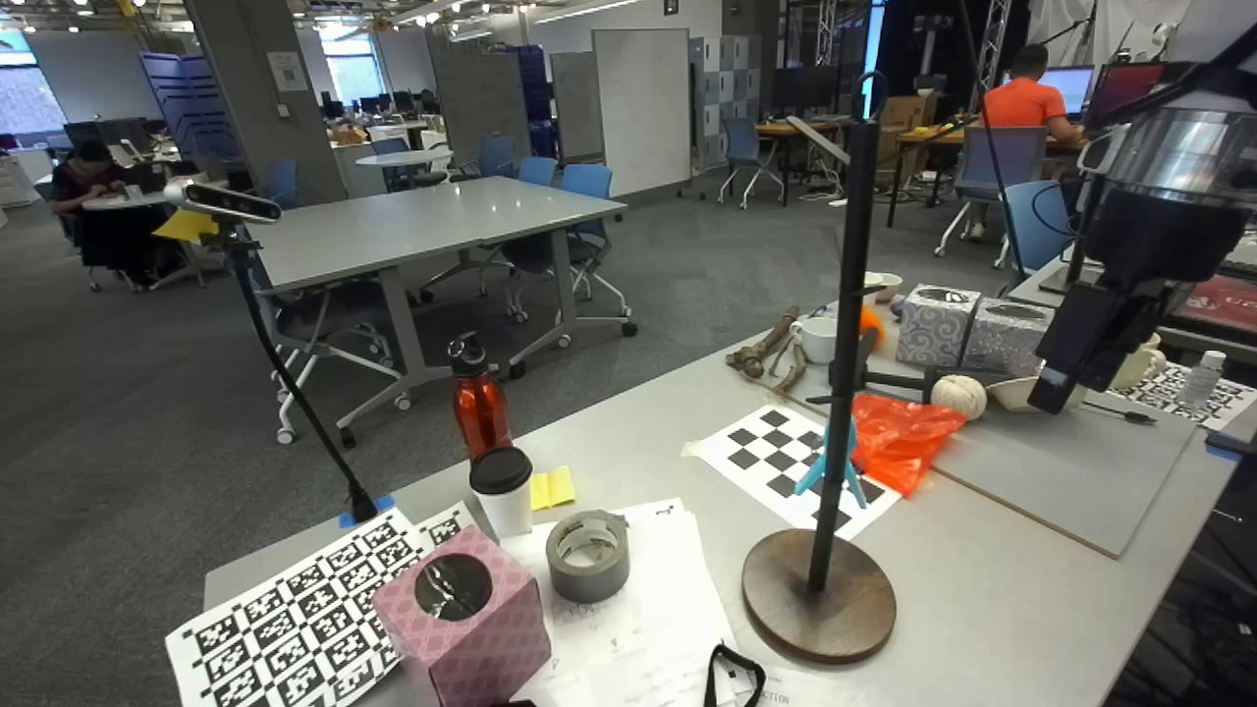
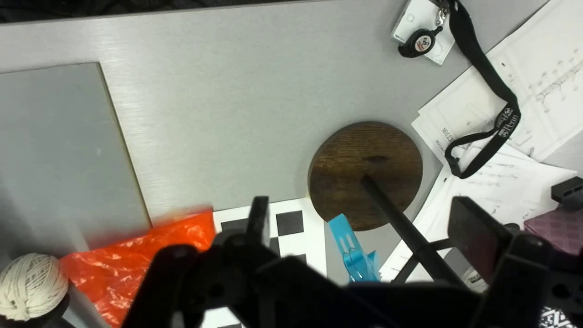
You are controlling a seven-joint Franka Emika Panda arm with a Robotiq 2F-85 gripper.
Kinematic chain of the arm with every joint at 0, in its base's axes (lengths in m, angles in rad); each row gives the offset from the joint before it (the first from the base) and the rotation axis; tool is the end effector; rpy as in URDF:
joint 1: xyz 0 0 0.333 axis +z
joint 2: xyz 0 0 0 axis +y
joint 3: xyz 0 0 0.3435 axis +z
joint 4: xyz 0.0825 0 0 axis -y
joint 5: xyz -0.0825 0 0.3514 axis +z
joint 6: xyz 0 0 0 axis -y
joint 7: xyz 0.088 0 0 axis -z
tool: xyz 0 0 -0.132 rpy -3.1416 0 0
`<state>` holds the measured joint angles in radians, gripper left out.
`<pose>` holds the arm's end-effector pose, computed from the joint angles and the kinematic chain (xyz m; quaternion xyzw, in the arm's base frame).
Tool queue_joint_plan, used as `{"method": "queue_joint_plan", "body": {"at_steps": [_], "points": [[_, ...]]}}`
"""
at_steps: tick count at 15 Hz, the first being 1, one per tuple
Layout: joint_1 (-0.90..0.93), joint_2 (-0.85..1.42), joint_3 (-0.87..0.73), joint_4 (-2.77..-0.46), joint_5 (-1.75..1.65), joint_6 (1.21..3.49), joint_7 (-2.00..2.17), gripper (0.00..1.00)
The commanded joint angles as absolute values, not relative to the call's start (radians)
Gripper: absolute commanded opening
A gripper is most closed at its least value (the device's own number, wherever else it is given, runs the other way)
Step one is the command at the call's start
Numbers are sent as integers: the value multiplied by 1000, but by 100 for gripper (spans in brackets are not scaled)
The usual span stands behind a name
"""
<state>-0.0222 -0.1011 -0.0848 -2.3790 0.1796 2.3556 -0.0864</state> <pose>0.4644 -0.0446 0.3930 -0.9943 0.0711 -0.0448 0.0661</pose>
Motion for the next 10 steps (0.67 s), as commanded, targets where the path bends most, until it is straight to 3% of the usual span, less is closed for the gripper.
{"method": "queue_joint_plan", "body": {"at_steps": [1, 10], "points": [[-26, -30, -79, -2355, 179, 2364, -149, 100], [-37, 62, -65, -2300, 206, 2399, -453, 100]]}}
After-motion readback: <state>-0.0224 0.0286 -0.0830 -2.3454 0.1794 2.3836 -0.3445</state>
